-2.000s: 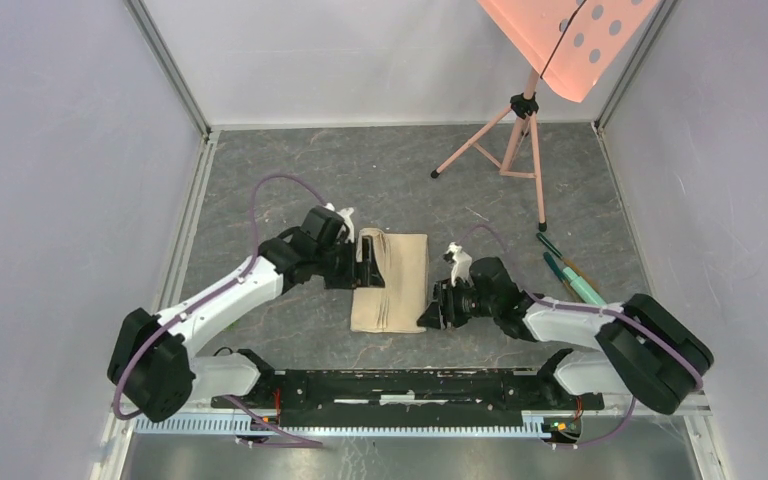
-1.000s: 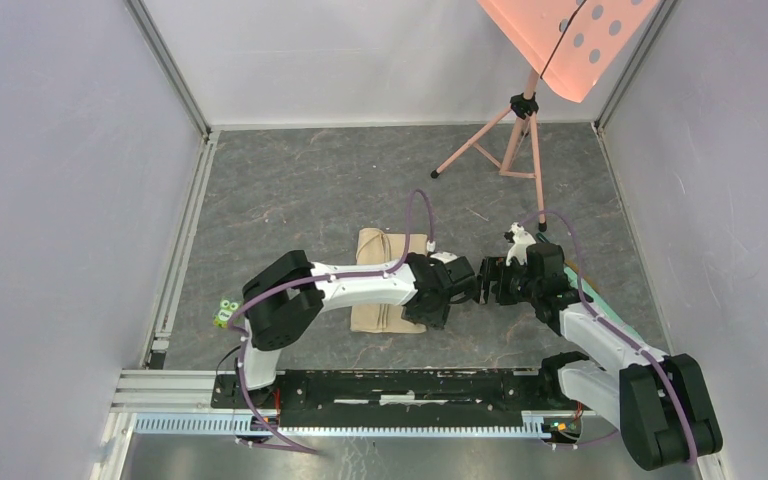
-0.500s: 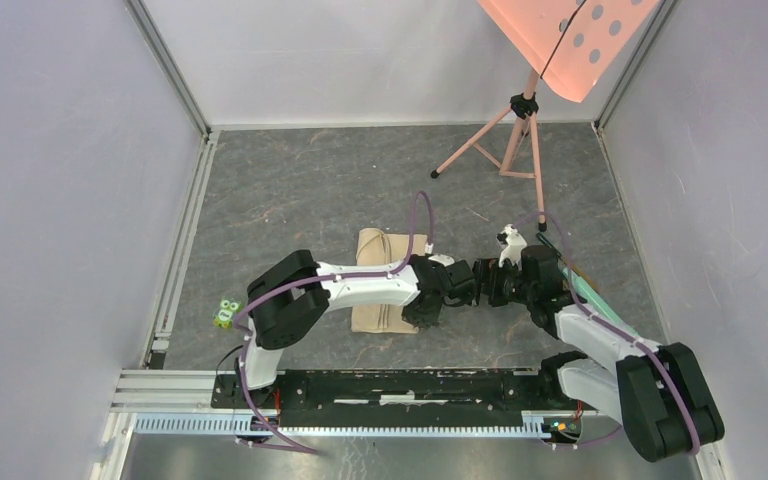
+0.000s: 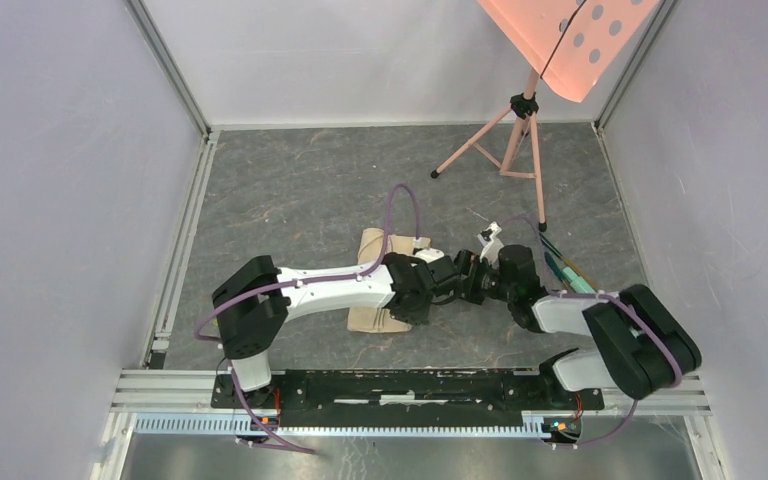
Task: Fold the napkin into a case and place the utensils inside
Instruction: Pick up the 2/3-rectangle-folded napkin from the center of the board, then pass from the left arm to the right, then fold the 2/3-rectangle-folded napkin at the center of the board.
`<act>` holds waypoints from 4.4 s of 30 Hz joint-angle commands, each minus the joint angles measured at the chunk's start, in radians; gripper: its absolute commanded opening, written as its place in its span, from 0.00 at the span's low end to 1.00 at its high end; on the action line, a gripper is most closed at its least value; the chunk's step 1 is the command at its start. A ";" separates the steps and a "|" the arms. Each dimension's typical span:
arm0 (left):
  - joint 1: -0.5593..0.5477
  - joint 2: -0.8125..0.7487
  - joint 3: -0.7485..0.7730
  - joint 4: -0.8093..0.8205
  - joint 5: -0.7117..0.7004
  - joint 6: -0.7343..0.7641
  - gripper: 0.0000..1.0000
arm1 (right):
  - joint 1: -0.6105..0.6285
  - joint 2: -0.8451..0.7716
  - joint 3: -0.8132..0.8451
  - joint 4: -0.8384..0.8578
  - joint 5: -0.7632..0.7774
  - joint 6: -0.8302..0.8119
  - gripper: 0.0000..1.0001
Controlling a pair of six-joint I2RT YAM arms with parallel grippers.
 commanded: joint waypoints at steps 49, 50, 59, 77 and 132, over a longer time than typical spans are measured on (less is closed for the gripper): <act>0.446 -0.428 -0.397 0.548 0.480 -0.049 0.46 | 0.060 0.322 0.309 -0.042 0.026 -0.259 0.01; 0.491 -0.432 -0.420 0.586 0.497 -0.064 0.43 | 0.061 0.319 0.323 -0.071 0.033 -0.272 0.01; 0.704 -0.228 -0.430 0.780 0.567 -0.063 0.18 | 0.069 0.295 0.420 -0.240 0.116 -0.336 0.00; 0.706 -0.026 -0.529 0.956 0.586 -0.156 0.05 | 0.241 0.266 0.657 -0.490 0.355 -0.215 0.01; 0.860 -0.188 -0.749 0.997 0.677 -0.057 0.05 | 0.524 0.555 0.856 -0.454 0.552 -0.172 0.00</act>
